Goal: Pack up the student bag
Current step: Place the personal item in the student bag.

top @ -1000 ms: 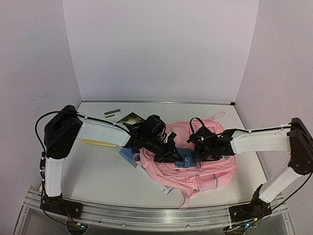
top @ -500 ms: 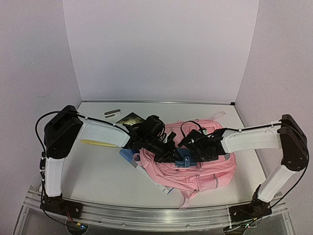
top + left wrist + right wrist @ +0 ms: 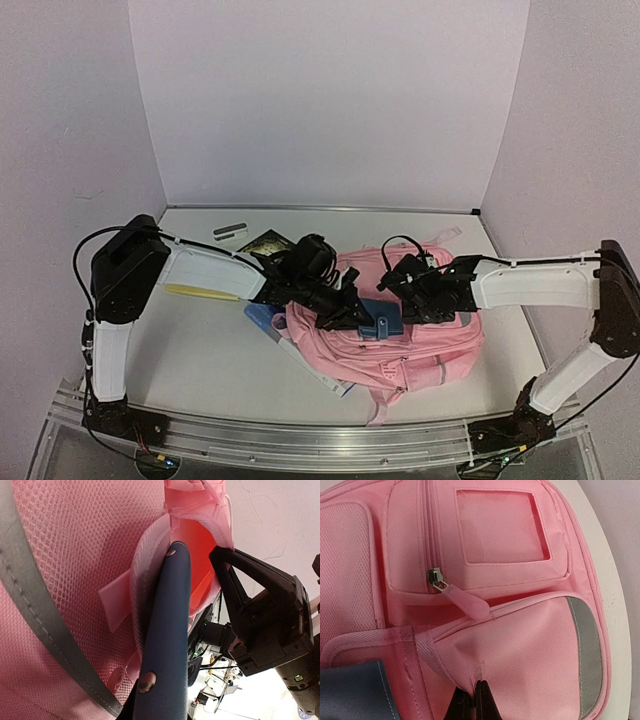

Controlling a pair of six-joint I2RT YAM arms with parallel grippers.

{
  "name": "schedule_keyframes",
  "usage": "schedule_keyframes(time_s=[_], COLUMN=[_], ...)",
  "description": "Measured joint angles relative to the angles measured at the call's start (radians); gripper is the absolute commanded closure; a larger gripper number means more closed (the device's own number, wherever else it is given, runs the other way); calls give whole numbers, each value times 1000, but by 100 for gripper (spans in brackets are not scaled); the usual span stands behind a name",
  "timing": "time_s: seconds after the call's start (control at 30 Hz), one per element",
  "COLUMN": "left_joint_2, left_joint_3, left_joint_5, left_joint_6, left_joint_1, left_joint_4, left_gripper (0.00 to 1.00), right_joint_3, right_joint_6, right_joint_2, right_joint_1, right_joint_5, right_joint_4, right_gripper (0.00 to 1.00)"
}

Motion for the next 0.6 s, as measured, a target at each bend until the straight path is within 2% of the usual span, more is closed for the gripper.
schedule_keyframes(time_s=[0.2, 0.6], left_joint_2=[58, 127], left_joint_3=[55, 121], left_joint_5=[23, 67], left_joint_6=[-9, -54], left_joint_1=[2, 7], left_joint_4=[34, 59], left_gripper=[100, 100], right_joint_3=[-14, -53], right_joint_6=[-12, -14], right_joint_2=[-78, -103], right_joint_1=[-9, -18], right_joint_5=[-57, -105], right_joint_4=[7, 61], right_gripper=[100, 100])
